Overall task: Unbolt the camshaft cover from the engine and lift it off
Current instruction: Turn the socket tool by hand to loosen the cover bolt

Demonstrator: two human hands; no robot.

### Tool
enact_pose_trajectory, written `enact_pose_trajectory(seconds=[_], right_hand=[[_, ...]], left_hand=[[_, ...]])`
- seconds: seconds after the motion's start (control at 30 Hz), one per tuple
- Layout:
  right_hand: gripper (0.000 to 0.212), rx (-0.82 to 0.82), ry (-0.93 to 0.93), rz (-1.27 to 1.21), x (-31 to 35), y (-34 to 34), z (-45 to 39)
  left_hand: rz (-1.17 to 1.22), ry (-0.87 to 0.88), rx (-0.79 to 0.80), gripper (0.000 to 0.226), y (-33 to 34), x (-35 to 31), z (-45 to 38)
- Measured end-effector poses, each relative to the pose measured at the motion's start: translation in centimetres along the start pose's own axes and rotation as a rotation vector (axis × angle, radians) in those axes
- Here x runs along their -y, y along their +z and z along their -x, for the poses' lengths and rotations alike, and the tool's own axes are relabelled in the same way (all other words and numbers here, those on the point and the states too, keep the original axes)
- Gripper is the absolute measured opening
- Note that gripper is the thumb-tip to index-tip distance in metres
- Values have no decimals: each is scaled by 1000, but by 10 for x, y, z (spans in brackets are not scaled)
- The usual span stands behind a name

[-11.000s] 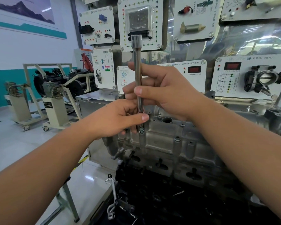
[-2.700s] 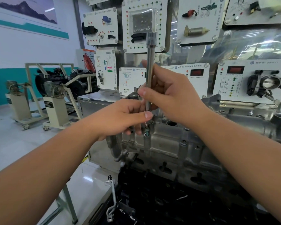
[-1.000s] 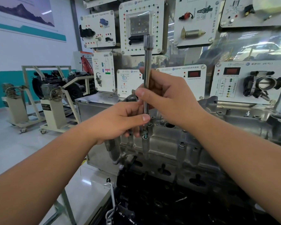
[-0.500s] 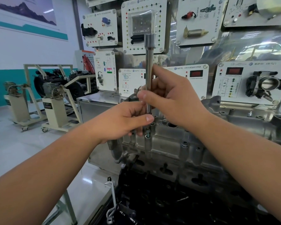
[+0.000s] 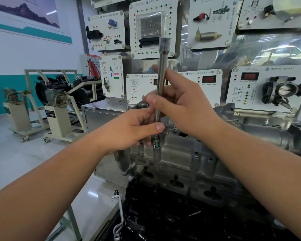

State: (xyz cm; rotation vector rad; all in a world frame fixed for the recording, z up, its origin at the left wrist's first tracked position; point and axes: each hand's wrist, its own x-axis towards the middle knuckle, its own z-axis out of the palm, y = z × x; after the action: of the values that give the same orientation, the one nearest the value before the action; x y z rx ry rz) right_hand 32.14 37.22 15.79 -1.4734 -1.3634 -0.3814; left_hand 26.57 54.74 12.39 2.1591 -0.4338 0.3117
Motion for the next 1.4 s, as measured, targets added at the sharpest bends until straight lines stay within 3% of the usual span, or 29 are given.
enact_pose_trajectory(seconds=[0.17,0.27,0.43,0.57,0.7,0.83,0.97,1.03,1.13,1.2,1.3,1.4], right_hand=[[27,15,26,16,-2,-2,-2],[36,74,57,-50,2,-3,-2],[42,23,37,2,2,-1,-2],[29,17,16,53,-3,-3,-4],[45,83,34,-33,-1,-4,-2],[44,65,20,14,2,-1,-1],[31,0,12,97,0,-1,-2],[23,9,16,148,-1,-3,-3],[34,60,13,113,0,-5,-2],[44,89,26,55,4,-4,-1],[45,76,12,34,5,-1,0],[46,7,2,52,3,0,1]], left_hand=[[-12,-29,29,45,-2,0,2],[9,-29,54,35,-5,-1,4],[0,-35,28,44,-3,0,0],[23,-37,19,16,-1,0,1],[24,-44,39,46,-4,-1,3],[33,-42,59,46,-5,-1,3],[13,-28,6,28,-1,-2,0],[21,-21,3,7,0,-1,0],[28,-20,13,8,0,-1,1],[43,-32,16,22,-2,-1,2],[52,-41,31,26,-4,-1,3],[23,-3,9,51,-2,-1,2]])
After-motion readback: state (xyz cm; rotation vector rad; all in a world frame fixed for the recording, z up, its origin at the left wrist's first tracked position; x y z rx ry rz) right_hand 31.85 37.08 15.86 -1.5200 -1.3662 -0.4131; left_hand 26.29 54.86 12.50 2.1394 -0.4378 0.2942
